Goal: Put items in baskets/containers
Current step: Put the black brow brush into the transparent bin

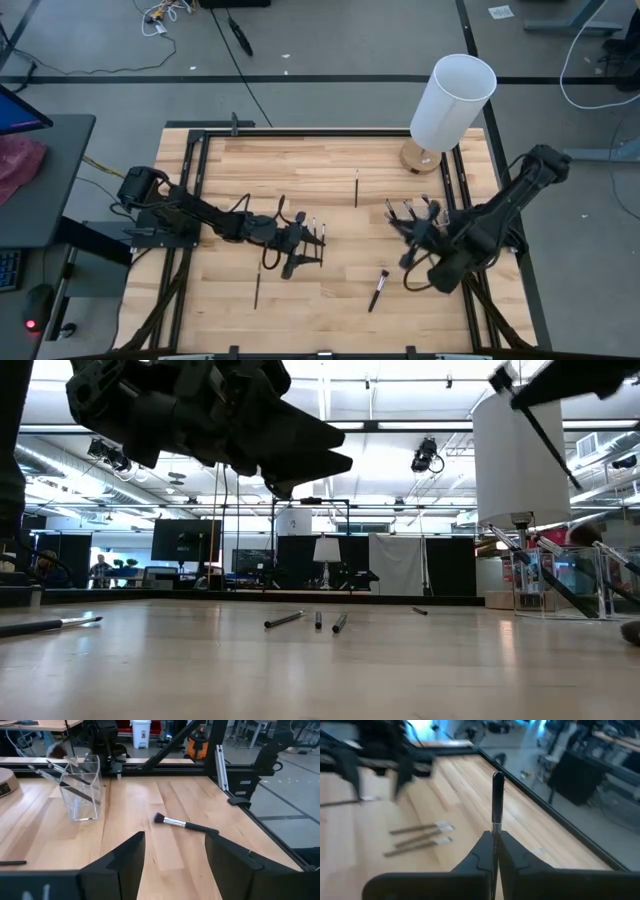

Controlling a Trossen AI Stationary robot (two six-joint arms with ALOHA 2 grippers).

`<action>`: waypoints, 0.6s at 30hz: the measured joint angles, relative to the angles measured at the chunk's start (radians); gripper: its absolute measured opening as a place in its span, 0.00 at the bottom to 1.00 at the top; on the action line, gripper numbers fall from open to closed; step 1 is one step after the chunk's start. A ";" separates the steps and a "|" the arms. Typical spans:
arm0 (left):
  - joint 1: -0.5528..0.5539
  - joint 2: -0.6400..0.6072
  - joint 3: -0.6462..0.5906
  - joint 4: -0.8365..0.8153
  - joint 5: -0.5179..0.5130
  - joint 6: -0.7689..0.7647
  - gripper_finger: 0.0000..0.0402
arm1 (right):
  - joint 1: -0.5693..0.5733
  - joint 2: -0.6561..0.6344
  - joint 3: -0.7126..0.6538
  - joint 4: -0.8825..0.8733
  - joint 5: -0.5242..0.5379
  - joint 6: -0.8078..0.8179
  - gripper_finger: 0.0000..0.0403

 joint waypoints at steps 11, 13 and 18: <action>0.001 0.000 0.000 -0.010 -0.018 0.002 0.49 | -0.001 -0.030 -0.045 -0.665 -0.121 0.642 0.01; 0.001 0.000 0.000 -0.018 -0.018 0.002 0.49 | -0.001 -0.030 -0.076 -0.696 -0.153 0.716 0.01; 0.001 0.000 0.000 -0.031 -0.020 0.002 0.49 | -0.001 -0.030 -0.183 -0.720 -0.212 0.867 0.01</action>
